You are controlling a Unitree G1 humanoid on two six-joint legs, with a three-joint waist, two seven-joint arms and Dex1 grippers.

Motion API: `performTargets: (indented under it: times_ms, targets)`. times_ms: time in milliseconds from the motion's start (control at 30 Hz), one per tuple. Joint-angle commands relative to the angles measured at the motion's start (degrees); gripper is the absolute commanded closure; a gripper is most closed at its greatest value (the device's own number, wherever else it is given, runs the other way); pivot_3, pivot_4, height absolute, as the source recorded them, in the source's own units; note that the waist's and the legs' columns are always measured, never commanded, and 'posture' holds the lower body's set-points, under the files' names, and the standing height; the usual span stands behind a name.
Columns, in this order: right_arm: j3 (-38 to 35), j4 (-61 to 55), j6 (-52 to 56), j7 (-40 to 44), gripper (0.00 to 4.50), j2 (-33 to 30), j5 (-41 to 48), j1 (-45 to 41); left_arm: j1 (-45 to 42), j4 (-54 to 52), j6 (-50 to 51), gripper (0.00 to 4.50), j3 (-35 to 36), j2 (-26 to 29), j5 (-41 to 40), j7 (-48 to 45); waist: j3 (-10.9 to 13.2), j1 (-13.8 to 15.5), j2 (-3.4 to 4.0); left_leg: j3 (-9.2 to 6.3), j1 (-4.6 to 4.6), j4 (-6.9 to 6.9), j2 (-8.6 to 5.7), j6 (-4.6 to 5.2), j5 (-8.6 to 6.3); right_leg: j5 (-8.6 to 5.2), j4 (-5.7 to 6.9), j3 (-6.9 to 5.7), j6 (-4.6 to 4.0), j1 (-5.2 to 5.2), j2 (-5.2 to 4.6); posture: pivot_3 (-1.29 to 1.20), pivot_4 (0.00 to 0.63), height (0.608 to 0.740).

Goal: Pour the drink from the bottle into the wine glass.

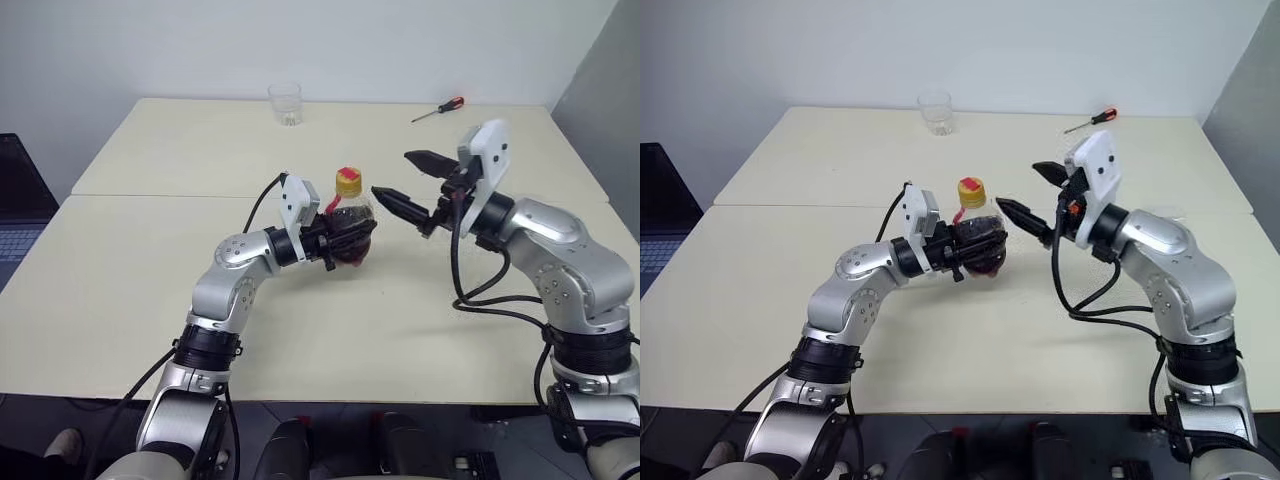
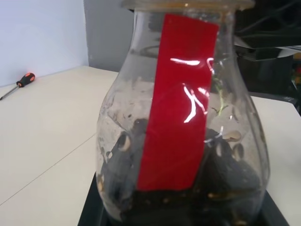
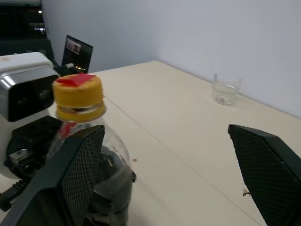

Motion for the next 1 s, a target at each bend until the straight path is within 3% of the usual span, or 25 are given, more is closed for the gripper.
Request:
performTargets:
  times_ms: [33, 267, 500, 1000]
  targets:
    - [-2.5, -1.7, 0.0, 0.1, 0.03, -1.3, 0.6, 0.3, -1.1, -3.0, -1.3, 3.11, 1.0, -0.1, -0.9, -0.4, 0.0, 0.0, 0.0, -0.01, 0.0, 0.0, 0.0, 0.0, 0.0, 0.0, 0.0, -0.01, 0.0, 0.0, 0.0, 0.0, 0.15, 0.74]
    - [-4.2, -3.9, 1.3, 1.1, 0.03, -2.6, 2.9, 2.1, -1.2, -2.5, -1.4, 3.11, 1.1, 0.0, -0.8, -0.7, 0.0, 0.1, 0.0, 0.01, -0.01, 0.01, -0.03, 0.0, 0.0, 0.0, 0.0, 0.0, 0.0, 0.0, 0.0, 0.0, 0.15, 0.74]
    - [-1.5, -10.9, 3.5, 2.0, 0.03, 0.4, 9.3, 4.7, -1.6, -2.2, -1.4, 3.11, 1.0, -0.4, -0.7, -0.5, 0.0, 0.0, 0.0, -0.01, -0.01, 0.01, -0.01, 0.0, 0.0, 0.0, 0.03, 0.0, 0.0, 0.0, 0.0, 0.0, 0.15, 0.74]
    - [4.2, -4.4, -1.7, -0.8, 0.03, 7.7, 2.1, -1.4, -0.4, -4.1, -0.9, 3.11, 0.7, -0.2, -1.0, -0.6, 0.0, 0.1, 0.0, -0.04, -0.03, 0.16, -0.03, 0.0, 0.0, 0.0, 0.08, -0.03, 0.0, 0.0, 0.01, 0.0, 0.15, 0.74]
